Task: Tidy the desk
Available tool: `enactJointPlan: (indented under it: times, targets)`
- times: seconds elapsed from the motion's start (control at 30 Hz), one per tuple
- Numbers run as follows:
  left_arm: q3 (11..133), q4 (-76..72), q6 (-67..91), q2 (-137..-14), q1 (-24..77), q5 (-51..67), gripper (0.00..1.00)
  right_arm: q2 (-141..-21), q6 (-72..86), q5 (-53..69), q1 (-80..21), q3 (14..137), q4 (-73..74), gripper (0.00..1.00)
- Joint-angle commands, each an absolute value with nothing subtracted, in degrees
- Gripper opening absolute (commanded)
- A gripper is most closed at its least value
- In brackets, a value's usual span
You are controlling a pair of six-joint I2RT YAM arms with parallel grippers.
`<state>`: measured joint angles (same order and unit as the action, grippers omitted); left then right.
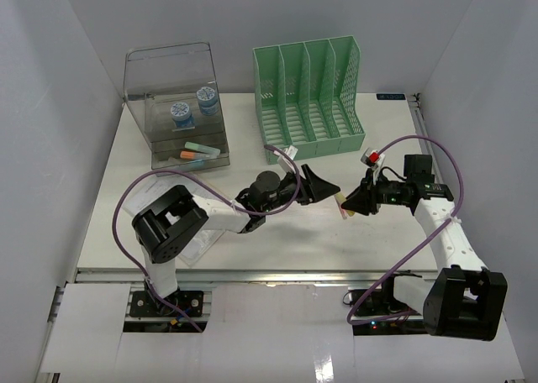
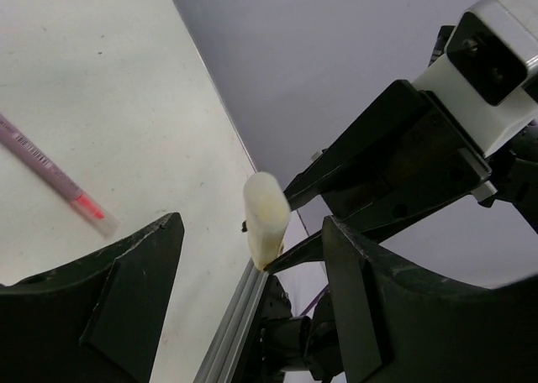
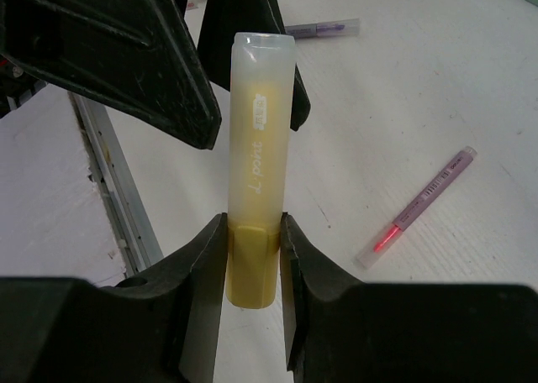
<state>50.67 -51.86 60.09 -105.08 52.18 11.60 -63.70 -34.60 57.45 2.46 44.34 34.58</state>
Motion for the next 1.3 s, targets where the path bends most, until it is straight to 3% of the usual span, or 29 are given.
enactJointPlan:
  times: [0.0,0.27,0.4,0.43,0.57,0.77,1.03,1.27]
  targets:
    - [54.08,-52.22,58.71,-105.4,52.88,10.7,0.7,-62.94,-33.41,59.95,1.78,44.03,33.14,0.08]
    - [54.43,-52.36,60.49,-107.53,53.15,11.71,0.37,-62.4,-31.58,59.77,1.13,44.03,31.36,0.09]
    - [53.97,-51.84,60.81,-107.58,53.17,11.51,0.28,-62.32,-31.2,59.77,0.7,44.03,30.94,0.17]
    - [53.94,-51.65,60.73,-107.55,53.17,11.39,0.26,-62.39,-31.21,59.74,0.62,44.02,30.96,0.23]
    - [52.36,-49.29,60.29,-105.45,53.09,8.84,0.14,-61.69,-33.49,59.5,0.62,43.86,32.16,0.68]
    - [42.25,-45.16,62.55,-96.81,49.1,1.79,0.03,-58.97,-34.36,57.78,0.62,43.86,31.92,0.9]
    - [26.73,-32.42,64.39,-72.56,31.32,-2.55,0.01,-56.1,-34.54,56.62,1.43,43.51,31.9,0.9]
    - [26.06,-21.65,69.81,-61.73,8.62,-2.05,0.0,-56.52,-34.45,56.08,1.85,43.5,31.9,0.9]
